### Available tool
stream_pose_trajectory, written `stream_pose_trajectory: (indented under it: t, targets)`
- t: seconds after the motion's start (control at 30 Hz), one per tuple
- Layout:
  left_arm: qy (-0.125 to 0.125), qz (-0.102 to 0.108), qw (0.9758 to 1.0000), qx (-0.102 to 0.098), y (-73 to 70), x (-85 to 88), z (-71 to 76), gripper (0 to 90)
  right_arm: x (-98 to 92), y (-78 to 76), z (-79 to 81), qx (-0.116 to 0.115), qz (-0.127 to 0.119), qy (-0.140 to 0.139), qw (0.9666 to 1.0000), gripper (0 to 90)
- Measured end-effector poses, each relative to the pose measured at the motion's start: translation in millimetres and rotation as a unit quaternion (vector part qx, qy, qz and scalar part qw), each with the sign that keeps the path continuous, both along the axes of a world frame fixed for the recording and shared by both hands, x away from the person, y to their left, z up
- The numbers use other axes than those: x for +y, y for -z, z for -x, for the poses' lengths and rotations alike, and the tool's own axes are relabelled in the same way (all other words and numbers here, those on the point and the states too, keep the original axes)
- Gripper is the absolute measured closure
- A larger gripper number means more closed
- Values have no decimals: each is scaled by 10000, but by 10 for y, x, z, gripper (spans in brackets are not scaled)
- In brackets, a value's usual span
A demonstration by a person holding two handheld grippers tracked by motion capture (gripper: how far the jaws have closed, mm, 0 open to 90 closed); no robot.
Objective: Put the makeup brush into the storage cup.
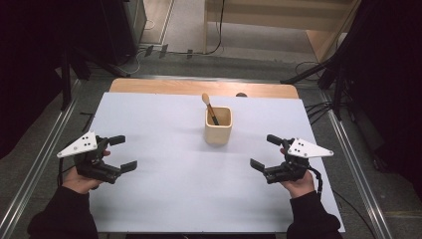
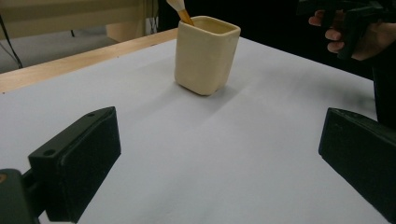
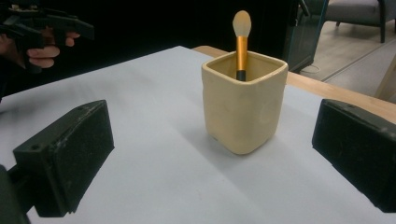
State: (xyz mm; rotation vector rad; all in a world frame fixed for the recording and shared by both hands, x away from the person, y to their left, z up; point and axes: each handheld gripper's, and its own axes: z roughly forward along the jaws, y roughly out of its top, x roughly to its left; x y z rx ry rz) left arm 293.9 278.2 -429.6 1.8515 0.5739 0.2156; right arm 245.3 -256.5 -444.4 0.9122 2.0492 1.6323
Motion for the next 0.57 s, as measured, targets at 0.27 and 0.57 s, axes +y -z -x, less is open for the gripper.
stream_pose_trajectory:
  t: [0.27,0.57]
  targets:
    - [5,22,10000,-16,-4,-7,1,0,28,-3,-2,-32,-32,-56,10000,0]
    - [4,40,10000,3,-3,2,2,0,36,-10,-3,-42,-138,-151,9998,0]
